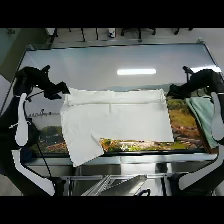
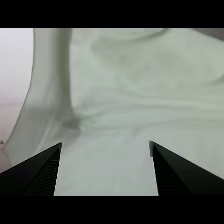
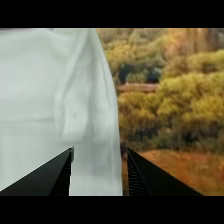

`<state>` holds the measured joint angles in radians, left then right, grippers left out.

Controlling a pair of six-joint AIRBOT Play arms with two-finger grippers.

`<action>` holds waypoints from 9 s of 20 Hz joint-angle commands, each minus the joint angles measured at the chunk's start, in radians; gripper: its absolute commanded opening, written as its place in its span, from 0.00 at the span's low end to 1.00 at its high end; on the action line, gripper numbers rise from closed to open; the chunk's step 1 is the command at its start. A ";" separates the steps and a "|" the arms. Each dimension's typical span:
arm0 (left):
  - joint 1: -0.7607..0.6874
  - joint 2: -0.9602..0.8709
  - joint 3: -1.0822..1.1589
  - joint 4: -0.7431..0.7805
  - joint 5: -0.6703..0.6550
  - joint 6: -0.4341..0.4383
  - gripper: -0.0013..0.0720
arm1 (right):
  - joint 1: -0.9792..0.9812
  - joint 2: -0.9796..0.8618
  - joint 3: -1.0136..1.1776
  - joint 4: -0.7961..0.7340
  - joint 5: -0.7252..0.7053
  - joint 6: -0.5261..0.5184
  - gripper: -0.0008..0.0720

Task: Fold the shirts.

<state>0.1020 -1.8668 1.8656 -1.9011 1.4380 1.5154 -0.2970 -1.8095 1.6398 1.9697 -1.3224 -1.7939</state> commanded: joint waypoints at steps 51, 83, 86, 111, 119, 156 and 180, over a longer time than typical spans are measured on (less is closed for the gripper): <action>0.167 0.991 -1.241 0.015 0.101 0.141 0.04 | -0.206 0.489 -0.837 -0.107 -0.022 0.037 0.04; -0.056 -0.010 0.073 -0.142 0.019 0.016 0.96 | -0.080 0.003 -0.249 0.303 0.086 -0.172 0.85; -0.063 -0.010 0.168 -0.143 0.129 -0.013 0.96 | -0.081 -0.067 -0.249 0.334 0.071 -0.200 0.84; -0.809 -0.414 0.199 -0.330 -0.349 -0.060 0.04 | -0.018 0.514 -0.119 0.398 -0.152 -0.188 0.04; -0.663 -0.167 0.177 -0.486 -0.234 -0.018 0.04 | -0.006 0.505 -0.121 0.393 -0.211 -0.145 0.04; 0.225 1.269 -0.446 -0.508 -0.126 0.171 0.04 | 0.354 0.062 -0.389 0.443 0.163 0.013 0.84; 0.225 1.269 -0.446 -0.507 -0.075 0.160 0.04 | -0.268 0.537 -0.142 0.463 0.131 0.001 0.04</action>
<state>0.3264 -0.5983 1.4197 -2.4084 1.3514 1.6733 -0.3504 -1.3594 1.4818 2.4607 -1.1366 -1.7920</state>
